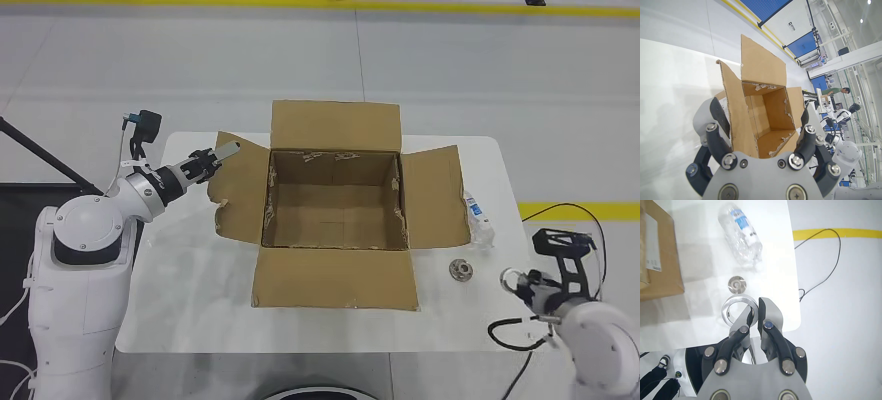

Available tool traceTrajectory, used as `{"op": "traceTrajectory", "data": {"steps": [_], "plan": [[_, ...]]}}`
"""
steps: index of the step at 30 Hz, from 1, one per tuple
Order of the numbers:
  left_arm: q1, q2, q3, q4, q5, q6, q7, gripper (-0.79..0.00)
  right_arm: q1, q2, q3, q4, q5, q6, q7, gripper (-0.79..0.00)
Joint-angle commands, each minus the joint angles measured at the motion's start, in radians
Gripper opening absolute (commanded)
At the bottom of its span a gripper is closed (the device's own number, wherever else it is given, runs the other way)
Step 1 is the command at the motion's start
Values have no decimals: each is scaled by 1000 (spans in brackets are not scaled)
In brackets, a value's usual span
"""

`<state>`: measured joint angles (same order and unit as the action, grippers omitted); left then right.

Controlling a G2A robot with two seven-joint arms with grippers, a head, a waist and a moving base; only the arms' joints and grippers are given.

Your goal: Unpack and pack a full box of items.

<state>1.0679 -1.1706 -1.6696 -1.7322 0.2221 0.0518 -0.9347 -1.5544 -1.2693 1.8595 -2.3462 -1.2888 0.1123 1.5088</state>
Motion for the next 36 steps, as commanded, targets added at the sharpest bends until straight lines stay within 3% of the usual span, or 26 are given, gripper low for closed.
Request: {"op": "traceTrajectory", "data": {"steps": [1, 12, 36], "plan": [[0, 0, 0, 0, 0, 0, 0, 0, -32, -2, -16, 28, -24, 26, -20, -785], [0, 0, 0, 0, 0, 0, 0, 0, -9, -13, -144, 232, -96, 136, -245, -785], [0, 0, 0, 0, 0, 0, 0, 0, 101, -19, -158, 465, -75, 208, -328, -785]]}}
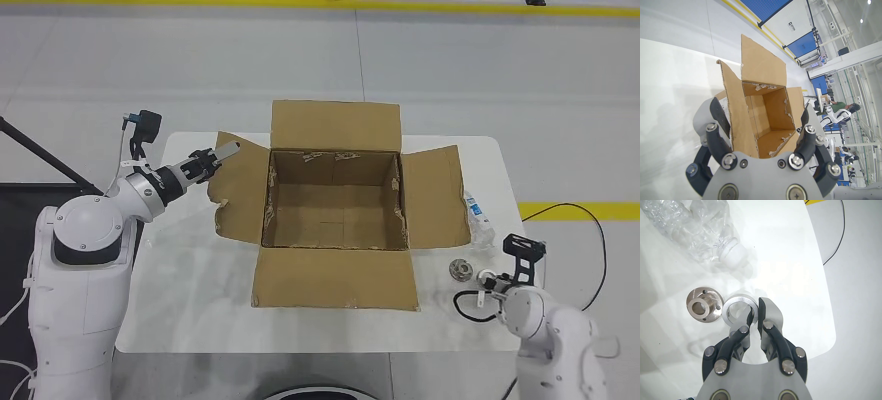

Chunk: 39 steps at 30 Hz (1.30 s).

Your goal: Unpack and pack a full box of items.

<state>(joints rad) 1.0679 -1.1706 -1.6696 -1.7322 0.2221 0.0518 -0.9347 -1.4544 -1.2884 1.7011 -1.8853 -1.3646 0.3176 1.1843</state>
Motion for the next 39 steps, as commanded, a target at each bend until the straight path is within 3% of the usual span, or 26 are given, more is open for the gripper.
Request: {"op": "traceTrajectory", "data": {"steps": [1, 4, 6, 8, 11, 12, 17, 22, 28, 32, 34, 39], "plan": [[0, 0, 0, 0, 0, 0, 0, 0, 1, 0, 1, 10, -6, 7, -3, -785], [0, 0, 0, 0, 0, 0, 0, 0, 5, -1, -3, 17, -6, 13, -11, -776], [0, 0, 0, 0, 0, 0, 0, 0, 7, -1, -4, 20, -4, 14, -18, -665], [0, 0, 0, 0, 0, 0, 0, 0, 9, -2, -4, 22, -3, 18, -22, -505], [0, 0, 0, 0, 0, 0, 0, 0, 15, -2, -10, 26, -6, 18, -27, -400], [0, 0, 0, 0, 0, 0, 0, 0, 17, -3, -12, 27, -7, 19, -29, -320], [0, 0, 0, 0, 0, 0, 0, 0, 23, -3, -16, 3, -18, 22, -37, -182], [0, 0, 0, 0, 0, 0, 0, 0, 7, -1, 4, -109, -34, 7, -30, -114], [0, 0, 0, 0, 0, 0, 0, 0, -12, 3, 41, -264, -40, -32, 6, -114], [0, 0, 0, 0, 0, 0, 0, 0, -25, 5, 82, -357, 51, -104, -11, -65], [0, 0, 0, 0, 0, 0, 0, 0, -35, 6, 113, -400, 126, -139, -37, 0], [0, 0, 0, 0, 0, 0, 0, 0, -67, 3, 198, -465, 390, -234, -146, 0]]}}
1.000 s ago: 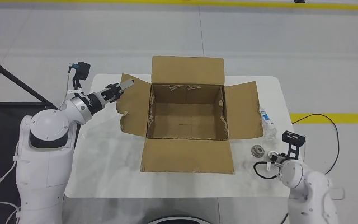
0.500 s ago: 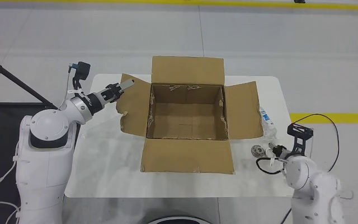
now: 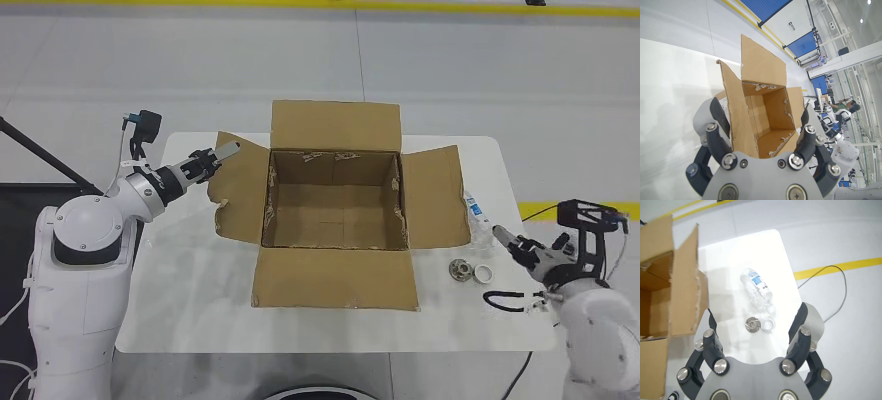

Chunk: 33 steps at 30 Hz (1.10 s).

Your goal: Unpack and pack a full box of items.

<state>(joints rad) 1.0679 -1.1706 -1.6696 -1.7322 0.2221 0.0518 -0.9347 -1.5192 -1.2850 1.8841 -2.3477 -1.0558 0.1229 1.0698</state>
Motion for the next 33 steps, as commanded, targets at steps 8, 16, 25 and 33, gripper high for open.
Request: {"op": "traceTrajectory", "data": {"steps": [8, 16, 25, 33], "plan": [[0, 0, 0, 0, 0, 0, 0, 0, -29, 6, 108, -2, 383, -247, -135, 0], [0, 0, 0, 0, 0, 0, 0, 0, -29, 6, 108, -2, 383, -247, -135, 0], [0, 0, 0, 0, 0, 0, 0, 0, -43, 6, 87, 10, 378, -252, -220, 0], [21, 2, 6, -13, -3, -10, 38, 0, -11, 21, 77, 123, 225, -272, -272, 0]]}}
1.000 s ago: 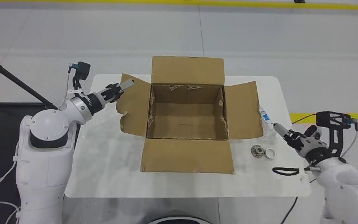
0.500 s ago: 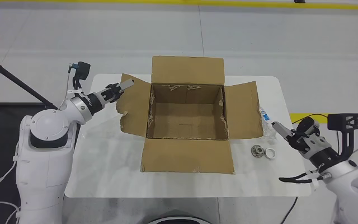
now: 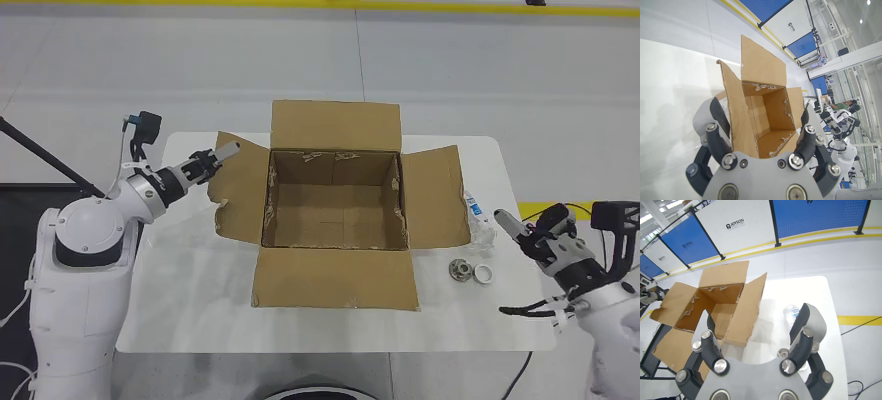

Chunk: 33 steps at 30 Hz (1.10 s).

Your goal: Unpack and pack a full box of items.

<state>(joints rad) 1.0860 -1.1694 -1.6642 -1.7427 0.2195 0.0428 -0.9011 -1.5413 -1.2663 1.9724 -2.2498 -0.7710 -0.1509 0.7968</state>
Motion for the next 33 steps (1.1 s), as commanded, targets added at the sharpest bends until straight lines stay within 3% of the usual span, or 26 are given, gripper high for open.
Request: {"op": "traceTrajectory", "data": {"steps": [1, 9, 19, 33], "plan": [[4, 2, 0, -4, -1, -1, 6, 0, 28, 6, -21, 57, -104, 6, 4, 0], [6, 8, -3, -4, -3, 5, 16, 0, 203, 30, -90, 352, -272, 4, 79, 0], [6, 8, -3, -4, -3, 5, 16, 0, 402, 55, -140, 716, -270, -74, 187, 0], [6, 8, -3, -4, -3, 5, 16, 0, 476, 78, -226, 841, -239, -195, 246, -25]]}}
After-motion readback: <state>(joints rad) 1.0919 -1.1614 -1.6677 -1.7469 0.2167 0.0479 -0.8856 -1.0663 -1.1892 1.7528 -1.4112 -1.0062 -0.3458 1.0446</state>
